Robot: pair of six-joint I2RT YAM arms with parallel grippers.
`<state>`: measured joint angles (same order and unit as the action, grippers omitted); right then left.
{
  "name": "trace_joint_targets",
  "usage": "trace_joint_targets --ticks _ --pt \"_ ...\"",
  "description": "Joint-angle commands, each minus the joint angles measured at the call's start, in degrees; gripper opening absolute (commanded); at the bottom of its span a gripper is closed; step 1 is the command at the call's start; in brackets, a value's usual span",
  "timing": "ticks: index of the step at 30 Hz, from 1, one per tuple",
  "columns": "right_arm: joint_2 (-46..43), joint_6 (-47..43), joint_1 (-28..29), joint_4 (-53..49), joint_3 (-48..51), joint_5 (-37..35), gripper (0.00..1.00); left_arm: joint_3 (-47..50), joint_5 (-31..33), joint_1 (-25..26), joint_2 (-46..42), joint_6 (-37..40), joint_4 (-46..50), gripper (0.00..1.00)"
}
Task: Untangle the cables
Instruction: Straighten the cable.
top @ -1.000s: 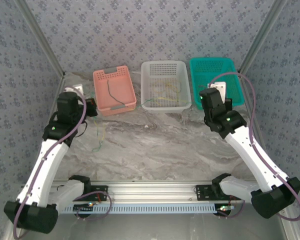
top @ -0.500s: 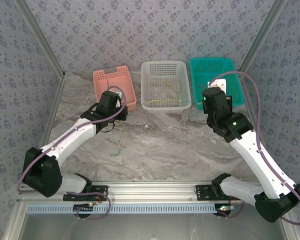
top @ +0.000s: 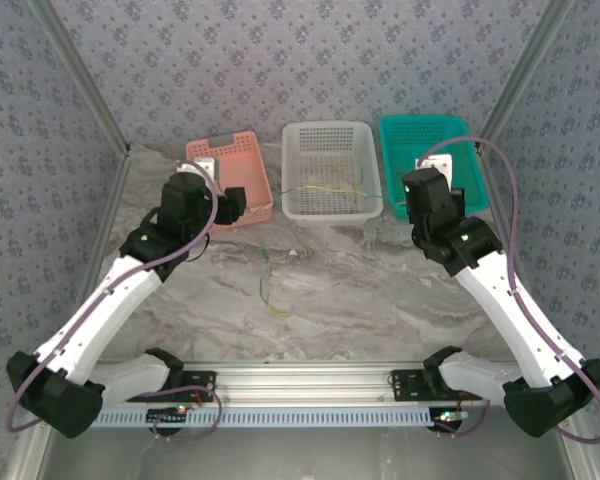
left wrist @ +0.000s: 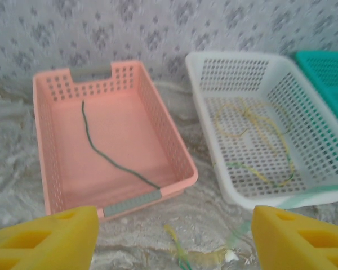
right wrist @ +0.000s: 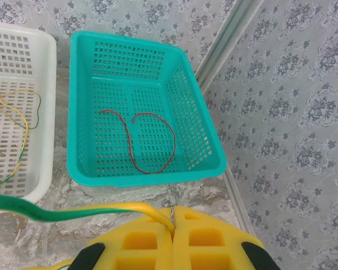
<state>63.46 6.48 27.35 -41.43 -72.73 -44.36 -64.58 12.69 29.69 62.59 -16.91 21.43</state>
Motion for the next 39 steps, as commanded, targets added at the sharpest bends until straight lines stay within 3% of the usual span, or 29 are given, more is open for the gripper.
trace_joint_targets --ticks 1,5,7,11,14,21,23,25,27,29,32,36,39 --pt "-0.26 -1.35 0.02 -0.94 -2.59 -0.89 0.0 -4.14 -3.64 1.77 -1.7 5.01 2.69 0.71" --pt "-0.36 -3.94 0.48 -0.32 -2.68 2.11 0.0 -7.59 -14.53 5.11 0.89 12.29 3.43 0.72" --pt "-0.22 -5.24 1.35 0.12 -2.49 3.57 0.0 -9.63 -15.52 8.93 3.91 16.65 3.94 0.73" --pt "-0.18 -6.52 3.11 -0.4 -2.65 7.04 0.0 -14.29 -9.61 16.56 11.9 27.04 4.49 0.74" --pt "-0.18 -6.98 4.02 -1.71 -3.32 9.99 0.0 -15.34 -1.24 19.81 16.62 33.24 1.35 0.84" --pt "-1.47 -9.02 4.55 -2.89 -3.05 18.09 0.0 -13.36 1.08 21.73 22.13 41.58 -1.15 0.82" --pt "-1.84 -9.29 4.64 -2.86 -2.81 19.64 0.0 -12.9 1.77 21.68 22.73 41.52 -2.48 0.72" --pt "-2.21 -8.83 4.55 -2.52 -2.31 19.71 0.0 -13.1 1.12 21.64 22.83 40.63 -2.64 0.43" --pt "-3.37 -7.98 3.71 -1.29 -1.38 20.63 0.0 -13.2 -1.35 21.75 22.06 39.93 -1.5 0.0" --pt "-5.12 -6.4 0.78 0.45 -0.59 24.16 0.0 -12.4 -3.02 21.72 20.75 39.24 -0.69 0.0" --pt "-9.2 -2.48 -6.88 6.63 1.72 35.58 0.0 -11.65 -9.76 21.37 18.4 38.45 2.55 0.0" --pt "-13.52 4.79 -17.62 21.08 6.88 53.34 0.0 -16.74 -18.26 19.3 19.63 35.3 11.85 0.0" --pt "-14.54 12.51 -22.33 30.44 8.84 61.2 0.0 -18.53 -22.61 18.29 20.22 34.19 15.13 0.0"
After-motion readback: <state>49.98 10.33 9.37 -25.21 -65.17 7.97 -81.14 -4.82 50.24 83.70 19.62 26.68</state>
